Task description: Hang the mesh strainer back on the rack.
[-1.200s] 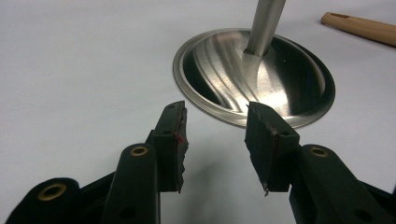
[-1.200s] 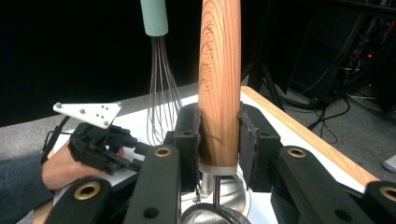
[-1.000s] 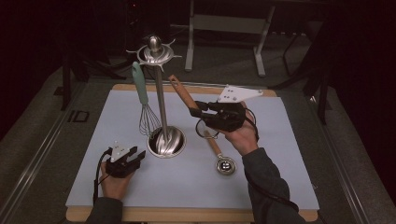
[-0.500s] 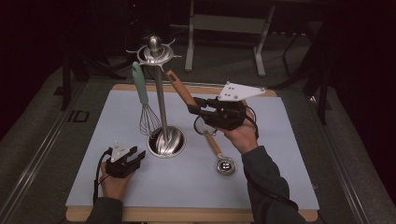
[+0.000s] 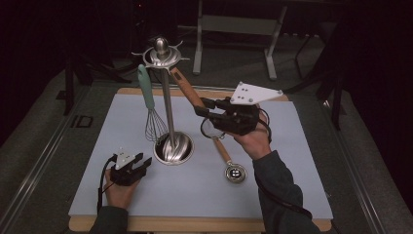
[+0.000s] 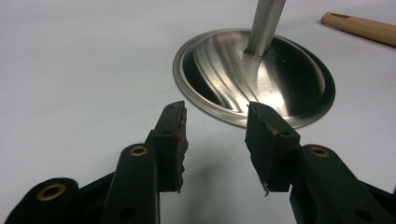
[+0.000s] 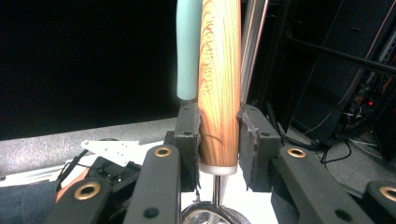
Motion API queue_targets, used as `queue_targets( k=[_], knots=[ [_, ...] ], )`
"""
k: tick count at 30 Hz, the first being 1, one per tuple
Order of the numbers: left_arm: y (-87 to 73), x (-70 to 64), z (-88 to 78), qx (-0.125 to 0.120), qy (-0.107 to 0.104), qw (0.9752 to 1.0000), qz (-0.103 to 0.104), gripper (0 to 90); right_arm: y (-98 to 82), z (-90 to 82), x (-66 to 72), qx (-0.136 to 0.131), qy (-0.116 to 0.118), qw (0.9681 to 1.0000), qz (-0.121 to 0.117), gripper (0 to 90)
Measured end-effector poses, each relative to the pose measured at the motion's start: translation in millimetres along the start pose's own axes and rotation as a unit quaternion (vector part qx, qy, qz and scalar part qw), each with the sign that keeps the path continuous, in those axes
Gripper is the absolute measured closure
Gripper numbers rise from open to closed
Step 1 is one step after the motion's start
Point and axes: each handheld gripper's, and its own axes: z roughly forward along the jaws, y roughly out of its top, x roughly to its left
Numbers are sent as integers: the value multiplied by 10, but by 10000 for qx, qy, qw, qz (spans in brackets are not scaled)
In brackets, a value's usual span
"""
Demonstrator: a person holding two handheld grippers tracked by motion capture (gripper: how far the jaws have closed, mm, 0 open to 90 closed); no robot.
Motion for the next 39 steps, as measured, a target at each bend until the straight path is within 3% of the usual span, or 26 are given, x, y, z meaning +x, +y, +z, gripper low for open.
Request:
queue_targets(
  k=[11, 16, 23, 28, 35, 39],
  knots=[
    [0, 1, 1, -6, -3, 10000, -11, 582, 64, 102, 10, 146, 72, 9998, -133, 707],
    [0, 2, 1, -3, -5, 10000, -7, 581, 75, 181, -35, 199, -1, 9998, -67, 706],
    [1, 4, 1, -5, -4, 10000, -10, 581, 94, 299, -75, 332, -142, 9992, -161, 700],
    [1, 8, 0, 9, -15, 10000, -8, 580, 75, 388, -89, 403, -133, 9990, -121, 697],
    [2, 10, -2, 20, -12, 10000, -17, 580, 81, 521, -149, 539, -291, 9981, 6, 660],
    [1, 10, -1, 2, -12, 10000, -20, 580, 90, 551, -135, 599, -301, 9977, -65, 656]
  ],
)
